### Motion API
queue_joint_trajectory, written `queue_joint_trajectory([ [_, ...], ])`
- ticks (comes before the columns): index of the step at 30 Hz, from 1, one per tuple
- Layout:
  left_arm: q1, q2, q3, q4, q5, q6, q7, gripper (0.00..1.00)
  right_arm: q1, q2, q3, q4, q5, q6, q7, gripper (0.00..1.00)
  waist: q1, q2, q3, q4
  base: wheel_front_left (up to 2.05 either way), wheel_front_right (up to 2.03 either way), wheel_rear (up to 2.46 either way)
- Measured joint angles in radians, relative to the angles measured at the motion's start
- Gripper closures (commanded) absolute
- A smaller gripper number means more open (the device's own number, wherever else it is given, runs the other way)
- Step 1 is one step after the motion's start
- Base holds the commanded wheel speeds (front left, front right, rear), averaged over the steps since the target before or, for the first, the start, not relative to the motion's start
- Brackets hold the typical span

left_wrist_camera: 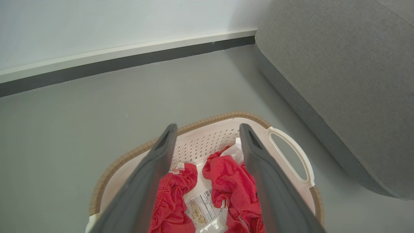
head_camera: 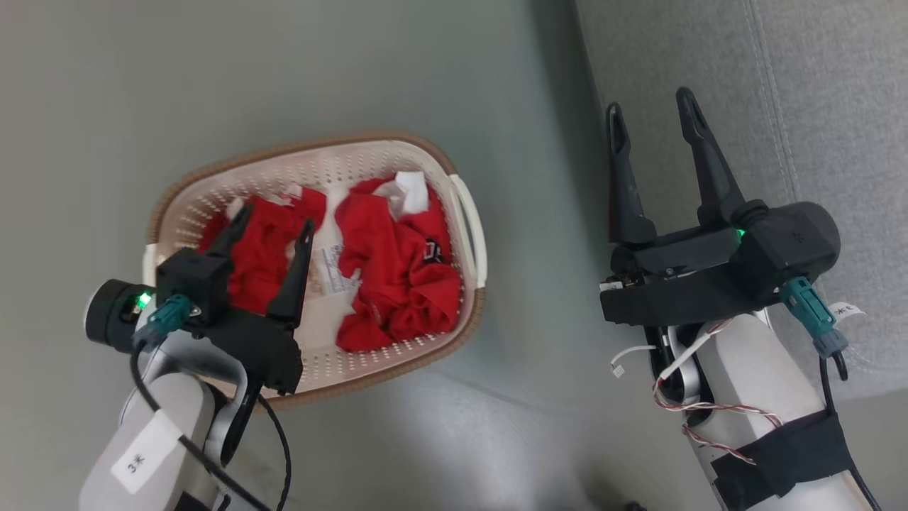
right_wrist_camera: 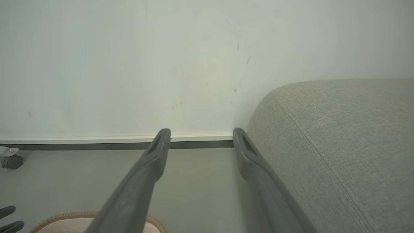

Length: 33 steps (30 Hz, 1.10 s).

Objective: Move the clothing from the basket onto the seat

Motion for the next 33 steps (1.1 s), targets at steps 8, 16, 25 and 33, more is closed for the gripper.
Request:
queue_joint_trajectory([
  [8, -0.036, -0.002, -0.032, 0.076, 0.012, -0.026, 0.045, 0.00, -0.011, 0.006, 0.015, 0.003, 0.000, 0.000, 0.000, 0.00, -0.0001, -0.0001, 0.067, -0.063, 0.00, 0.00, 0.00],
  [16, -0.070, 0.000, -0.044, 0.152, 0.012, -0.040, 0.091, 0.00, -0.028, 0.013, 0.036, 0.011, 0.001, 0.000, -0.007, 0.00, -0.0001, 0.0000, 0.113, -0.116, 0.00, 0.00, 0.00],
  [25, -0.115, -0.013, -0.063, 0.226, 0.000, -0.055, 0.158, 0.00, -0.028, 0.014, 0.057, -0.006, 0.057, 0.000, -0.007, 0.00, -0.0002, -0.0001, 0.151, -0.158, 0.00, 0.00, 0.00],
  [33, -0.144, -0.041, -0.066, 0.303, -0.013, -0.062, 0.216, 0.00, -0.027, 0.016, 0.079, -0.024, 0.100, 0.000, -0.007, 0.00, -0.0002, -0.0001, 0.179, -0.188, 0.00, 0.00, 0.00],
])
